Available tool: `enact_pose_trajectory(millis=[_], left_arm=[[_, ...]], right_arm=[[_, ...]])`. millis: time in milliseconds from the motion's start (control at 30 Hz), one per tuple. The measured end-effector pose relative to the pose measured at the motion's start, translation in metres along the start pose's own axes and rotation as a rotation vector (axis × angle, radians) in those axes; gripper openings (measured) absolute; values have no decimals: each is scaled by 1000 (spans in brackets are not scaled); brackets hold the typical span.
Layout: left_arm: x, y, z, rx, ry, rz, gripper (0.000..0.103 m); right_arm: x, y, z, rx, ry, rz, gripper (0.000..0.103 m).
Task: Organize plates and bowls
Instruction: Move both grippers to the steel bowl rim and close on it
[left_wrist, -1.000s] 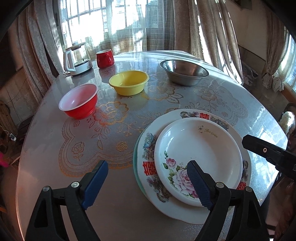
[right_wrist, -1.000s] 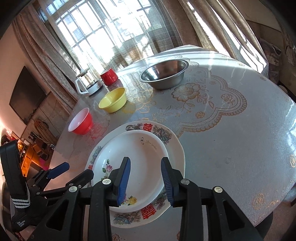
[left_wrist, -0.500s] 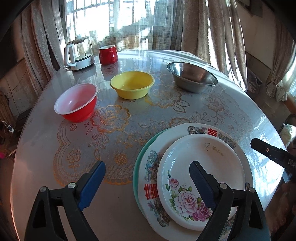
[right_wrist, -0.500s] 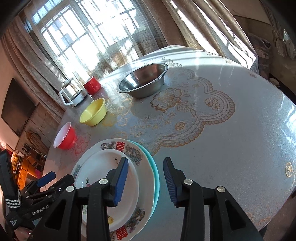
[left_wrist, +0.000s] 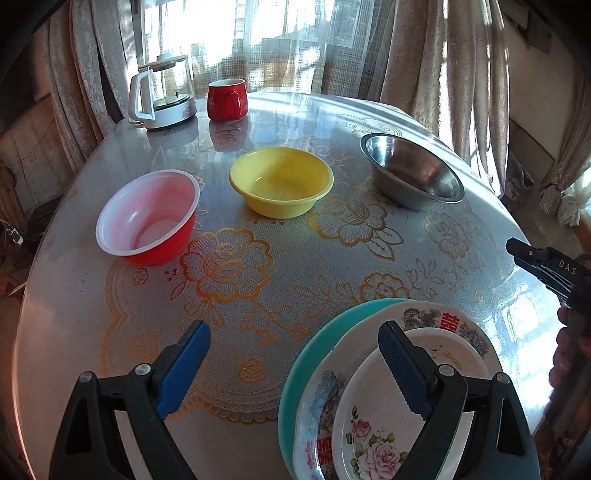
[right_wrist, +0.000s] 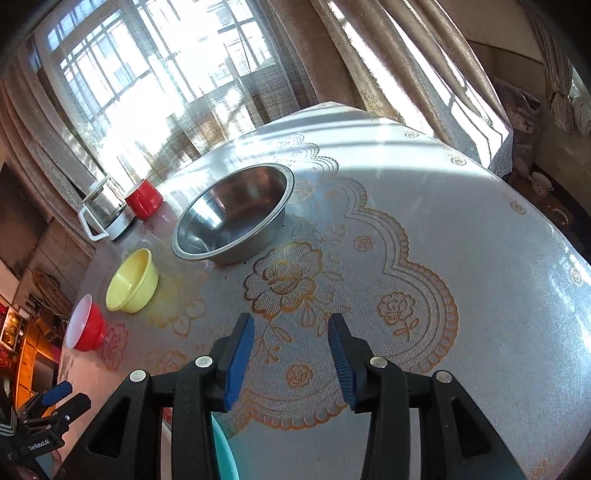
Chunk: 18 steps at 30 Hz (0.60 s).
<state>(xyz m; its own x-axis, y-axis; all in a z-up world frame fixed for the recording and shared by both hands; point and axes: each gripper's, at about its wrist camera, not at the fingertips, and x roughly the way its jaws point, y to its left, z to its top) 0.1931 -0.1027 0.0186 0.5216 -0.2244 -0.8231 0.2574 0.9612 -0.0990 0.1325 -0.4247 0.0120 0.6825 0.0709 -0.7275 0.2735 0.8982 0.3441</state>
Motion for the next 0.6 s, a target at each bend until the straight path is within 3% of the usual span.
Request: enact_pose_trajectory(millis=[367, 600], left_arm=[[5, 5, 15, 14, -19, 33, 93], [6, 2, 25, 43, -39, 54, 93]], right_arm=[[69, 1, 71, 128, 32, 94, 43], [115, 5, 85, 193, 96, 116, 43]])
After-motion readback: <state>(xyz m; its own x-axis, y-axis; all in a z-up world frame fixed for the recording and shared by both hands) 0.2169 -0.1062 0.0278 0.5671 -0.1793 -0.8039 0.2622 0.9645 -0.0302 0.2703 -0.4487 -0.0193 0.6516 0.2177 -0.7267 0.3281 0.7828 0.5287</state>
